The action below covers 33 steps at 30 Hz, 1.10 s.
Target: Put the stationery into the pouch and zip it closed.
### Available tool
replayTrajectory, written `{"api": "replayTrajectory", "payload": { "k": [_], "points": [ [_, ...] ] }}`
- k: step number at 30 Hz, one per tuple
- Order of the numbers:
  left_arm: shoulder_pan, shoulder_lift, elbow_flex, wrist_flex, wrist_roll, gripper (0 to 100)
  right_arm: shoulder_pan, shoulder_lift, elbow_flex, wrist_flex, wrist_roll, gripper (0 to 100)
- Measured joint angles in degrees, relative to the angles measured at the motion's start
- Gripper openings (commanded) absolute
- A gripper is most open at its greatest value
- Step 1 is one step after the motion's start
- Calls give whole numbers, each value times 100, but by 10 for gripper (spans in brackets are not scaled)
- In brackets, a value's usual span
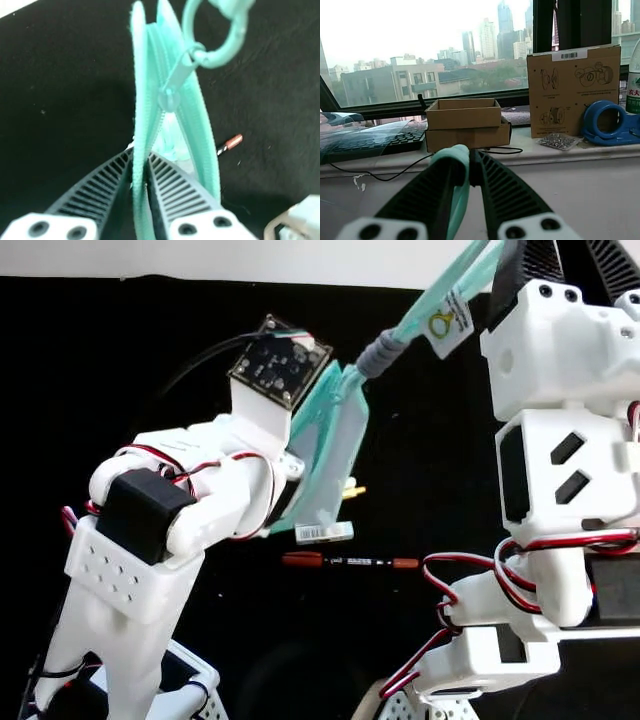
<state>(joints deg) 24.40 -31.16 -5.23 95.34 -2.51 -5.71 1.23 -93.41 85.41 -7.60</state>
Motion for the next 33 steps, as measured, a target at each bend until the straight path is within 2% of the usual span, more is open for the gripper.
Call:
{"api": "replayTrajectory", "payload": {
  "k": [5, 22, 24, 30, 33],
  "points": [
    [0, -9, -62, 378, -492, 7, 0, 0, 0, 193, 0, 7],
    [0, -44, 598, 404, -668, 7, 202, 9, 9, 220, -211, 11],
    [0, -44, 598, 404, -668, 7, 202, 9, 9, 220, -211, 46],
    [0, -35, 598, 404, -668, 7, 202, 9, 9, 404, -211, 313],
    [0, -18, 554, 404, -668, 7, 202, 44, 35, 686, -211, 329]
  ]
}}
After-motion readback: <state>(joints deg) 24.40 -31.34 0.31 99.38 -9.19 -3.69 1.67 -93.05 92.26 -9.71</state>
